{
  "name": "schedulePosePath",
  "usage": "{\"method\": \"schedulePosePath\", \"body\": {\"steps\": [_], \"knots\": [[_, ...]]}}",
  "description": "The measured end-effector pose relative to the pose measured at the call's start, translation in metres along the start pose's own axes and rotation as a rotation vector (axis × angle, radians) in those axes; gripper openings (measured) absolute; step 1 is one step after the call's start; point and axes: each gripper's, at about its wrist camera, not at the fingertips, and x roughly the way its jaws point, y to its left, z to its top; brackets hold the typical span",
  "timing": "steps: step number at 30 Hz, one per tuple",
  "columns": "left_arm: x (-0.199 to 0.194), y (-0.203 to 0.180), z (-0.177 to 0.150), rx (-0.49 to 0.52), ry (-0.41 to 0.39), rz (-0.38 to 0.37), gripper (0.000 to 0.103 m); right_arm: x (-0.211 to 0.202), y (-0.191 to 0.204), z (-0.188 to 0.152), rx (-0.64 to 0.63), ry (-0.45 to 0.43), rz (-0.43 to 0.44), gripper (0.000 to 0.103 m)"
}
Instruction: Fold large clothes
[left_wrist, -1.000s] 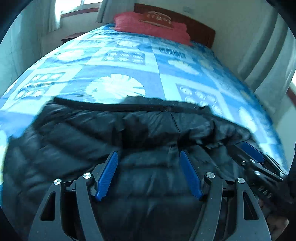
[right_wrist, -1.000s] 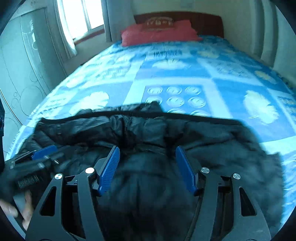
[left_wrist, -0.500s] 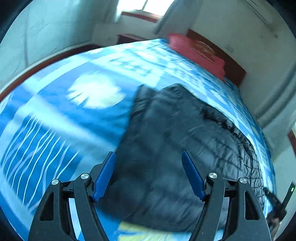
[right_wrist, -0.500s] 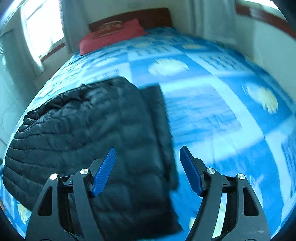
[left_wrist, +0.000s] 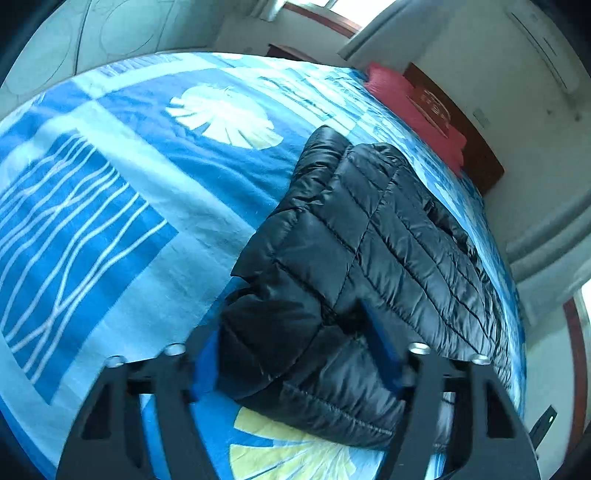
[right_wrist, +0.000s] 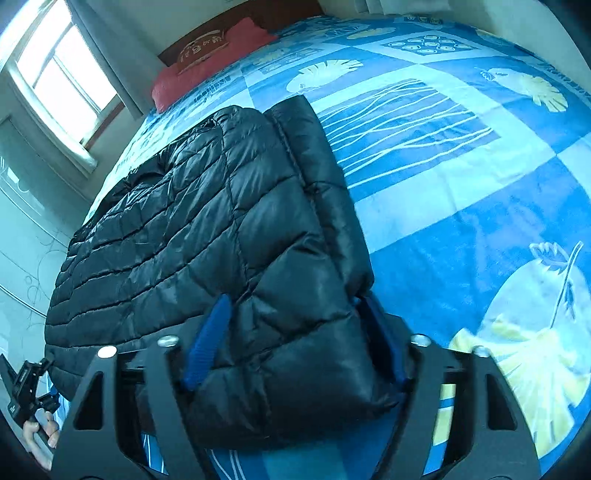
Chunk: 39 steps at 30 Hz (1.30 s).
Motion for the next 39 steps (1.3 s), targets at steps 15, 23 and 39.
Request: {"method": "schedulePosePath", "body": {"steps": [15,23,39], "knots": [[-0.033,-0.016,-0.008,0.086,-0.068,-0.058,0.02,-0.033,0.015,-0.011,-0.044,-0.063,0.061,0.014],[-0.063,0.001,-0.027,0.087,-0.039,-0.072,0.02,-0.061,0.003,-0.038,-0.057,-0.035,0.085,0.014],[-0.072,0.022,-0.047,0.116,0.021,-0.051,0.029,-0.071,-0.017,-0.064,-0.019,0.013,0.095,0.026]]}}
